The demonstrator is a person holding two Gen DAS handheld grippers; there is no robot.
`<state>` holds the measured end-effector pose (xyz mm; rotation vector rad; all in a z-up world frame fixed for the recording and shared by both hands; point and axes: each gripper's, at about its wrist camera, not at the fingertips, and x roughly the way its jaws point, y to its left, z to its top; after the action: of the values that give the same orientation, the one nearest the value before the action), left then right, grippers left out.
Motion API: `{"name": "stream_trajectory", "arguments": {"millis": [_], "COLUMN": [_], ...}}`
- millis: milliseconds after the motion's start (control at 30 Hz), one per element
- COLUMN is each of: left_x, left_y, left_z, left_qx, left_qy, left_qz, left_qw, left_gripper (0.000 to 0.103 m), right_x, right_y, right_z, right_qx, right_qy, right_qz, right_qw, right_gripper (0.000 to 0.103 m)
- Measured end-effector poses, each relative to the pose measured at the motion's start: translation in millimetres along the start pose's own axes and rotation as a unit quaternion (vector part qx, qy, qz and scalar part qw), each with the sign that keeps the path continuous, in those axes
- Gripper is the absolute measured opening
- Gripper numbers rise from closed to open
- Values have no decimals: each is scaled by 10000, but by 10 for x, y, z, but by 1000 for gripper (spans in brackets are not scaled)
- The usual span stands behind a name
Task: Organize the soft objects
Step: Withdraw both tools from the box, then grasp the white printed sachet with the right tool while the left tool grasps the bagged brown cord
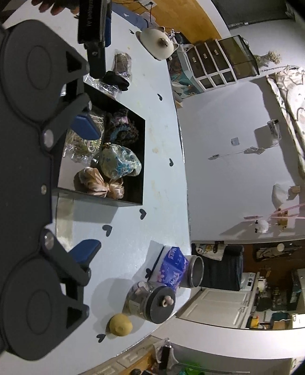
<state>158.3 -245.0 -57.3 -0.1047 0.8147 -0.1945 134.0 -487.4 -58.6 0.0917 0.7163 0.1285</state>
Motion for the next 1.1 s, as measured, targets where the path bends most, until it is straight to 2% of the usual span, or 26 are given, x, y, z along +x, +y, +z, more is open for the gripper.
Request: {"name": "stream_trajectory", "arguments": {"millis": [167,433,667,1100], "left_x": [-89,-262,-392,-475], "left_y": [46,273,585,1344], "left_z": [-64,-159,-184,-71], "left_qx": [44,-2,-58,-59], "left_qy": [-73,-291,-358,-422], "left_qz": [54,71,30,-1], "left_qw": [9999,9996,9993,9991], "left_gripper": [103,103,103,103], "right_x": [-101,-199,-239,-78], "right_y": [50,238,494,1215], "right_z": [-75,-151,-225,-330], "right_qx": [-26,-28,16,-26], "right_qy": [-247,-450,-554,-398], "right_qz": [-30,18,-167,-150], "right_qw": [9997,9990,9983,9991], "right_gripper": [103,103,103,103]}}
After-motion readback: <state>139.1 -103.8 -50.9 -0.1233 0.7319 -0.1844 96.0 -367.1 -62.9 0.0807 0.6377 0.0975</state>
